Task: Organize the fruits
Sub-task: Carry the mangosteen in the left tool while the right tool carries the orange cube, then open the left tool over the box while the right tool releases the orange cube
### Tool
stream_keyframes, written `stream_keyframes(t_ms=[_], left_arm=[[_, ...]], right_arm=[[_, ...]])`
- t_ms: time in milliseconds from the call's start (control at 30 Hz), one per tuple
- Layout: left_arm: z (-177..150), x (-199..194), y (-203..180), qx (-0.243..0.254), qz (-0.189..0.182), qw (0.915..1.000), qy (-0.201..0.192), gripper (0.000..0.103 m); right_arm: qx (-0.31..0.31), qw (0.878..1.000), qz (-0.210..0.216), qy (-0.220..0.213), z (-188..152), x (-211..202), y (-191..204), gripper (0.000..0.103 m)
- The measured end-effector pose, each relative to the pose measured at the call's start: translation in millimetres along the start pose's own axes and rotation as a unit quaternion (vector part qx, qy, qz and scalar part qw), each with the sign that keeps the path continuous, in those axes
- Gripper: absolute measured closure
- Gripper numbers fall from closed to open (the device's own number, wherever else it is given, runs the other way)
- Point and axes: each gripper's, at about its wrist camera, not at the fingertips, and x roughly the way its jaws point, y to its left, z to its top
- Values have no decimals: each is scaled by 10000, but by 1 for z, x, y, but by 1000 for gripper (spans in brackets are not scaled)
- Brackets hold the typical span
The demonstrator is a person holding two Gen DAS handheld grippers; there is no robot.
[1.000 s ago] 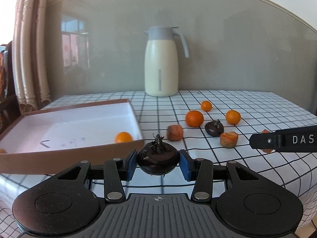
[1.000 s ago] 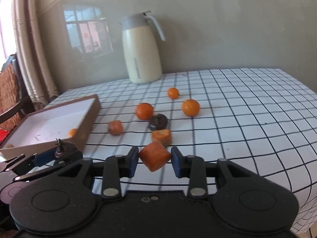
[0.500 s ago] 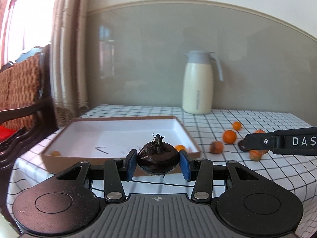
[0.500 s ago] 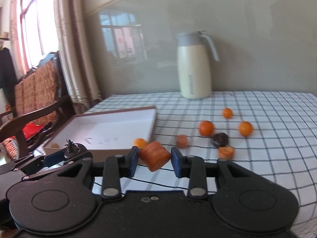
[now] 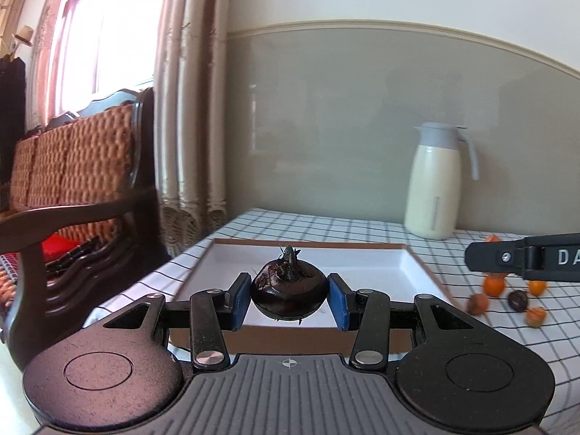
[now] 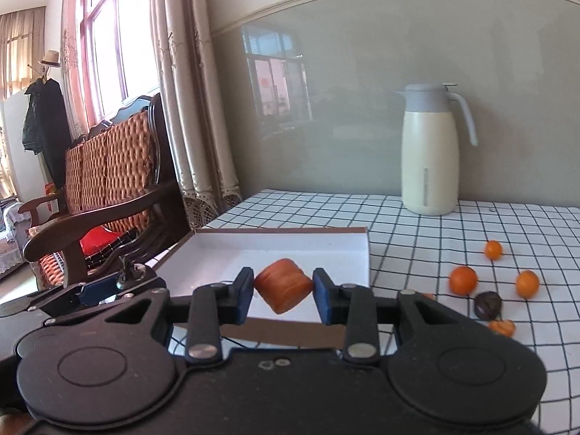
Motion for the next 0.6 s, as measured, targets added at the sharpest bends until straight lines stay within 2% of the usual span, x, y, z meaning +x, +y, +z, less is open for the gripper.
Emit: stream_keyframes(t_ms=[333, 600], left_arm=[[9, 47, 33, -4, 272, 9996, 76, 58], [10, 88, 43, 50, 368, 9991, 196, 58]], right_arm=[[-14, 9999, -102, -20, 14, 38, 0, 76], [125, 9994, -286, 170, 12, 78, -16, 76]])
